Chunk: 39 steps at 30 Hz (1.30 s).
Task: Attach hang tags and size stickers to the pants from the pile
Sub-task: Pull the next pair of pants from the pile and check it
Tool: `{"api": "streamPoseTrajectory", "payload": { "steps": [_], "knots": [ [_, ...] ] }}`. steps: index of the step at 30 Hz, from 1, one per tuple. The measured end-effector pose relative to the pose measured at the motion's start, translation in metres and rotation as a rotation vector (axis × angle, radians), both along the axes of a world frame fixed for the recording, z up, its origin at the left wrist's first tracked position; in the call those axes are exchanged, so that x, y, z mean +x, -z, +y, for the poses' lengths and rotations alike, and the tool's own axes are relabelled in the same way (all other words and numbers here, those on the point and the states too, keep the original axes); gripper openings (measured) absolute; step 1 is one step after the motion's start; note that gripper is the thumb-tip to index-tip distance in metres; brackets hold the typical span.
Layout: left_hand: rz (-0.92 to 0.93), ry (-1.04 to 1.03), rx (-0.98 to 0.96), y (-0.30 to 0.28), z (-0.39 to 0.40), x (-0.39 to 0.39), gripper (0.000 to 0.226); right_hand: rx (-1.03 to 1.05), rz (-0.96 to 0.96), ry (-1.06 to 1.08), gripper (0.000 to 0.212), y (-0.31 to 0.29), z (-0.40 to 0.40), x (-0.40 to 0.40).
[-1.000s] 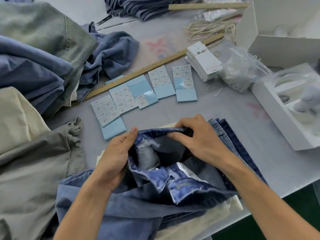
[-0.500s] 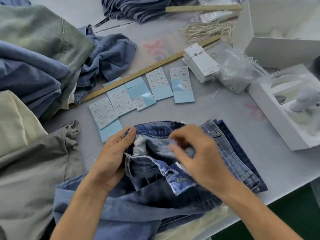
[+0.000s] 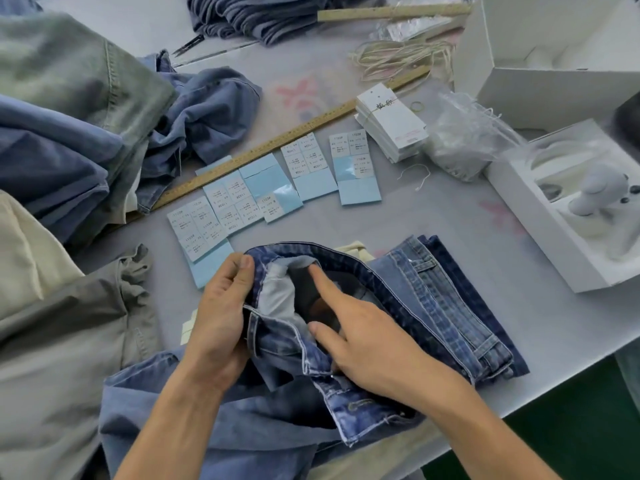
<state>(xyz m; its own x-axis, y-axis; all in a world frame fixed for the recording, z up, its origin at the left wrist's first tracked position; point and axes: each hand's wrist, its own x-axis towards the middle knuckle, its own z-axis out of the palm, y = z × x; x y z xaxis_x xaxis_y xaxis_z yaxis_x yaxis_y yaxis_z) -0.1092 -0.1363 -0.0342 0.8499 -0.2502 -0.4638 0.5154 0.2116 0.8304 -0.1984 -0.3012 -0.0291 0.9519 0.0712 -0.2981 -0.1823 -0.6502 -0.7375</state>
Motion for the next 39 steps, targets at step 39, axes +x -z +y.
{"api": "streamPoseTrajectory", "payload": {
  "steps": [39],
  "knots": [
    [-0.490,0.095,0.660,-0.019,0.008,0.037,0.008,1.230,0.226,0.840,0.028,0.013,-0.102,-0.042]
  ]
}}
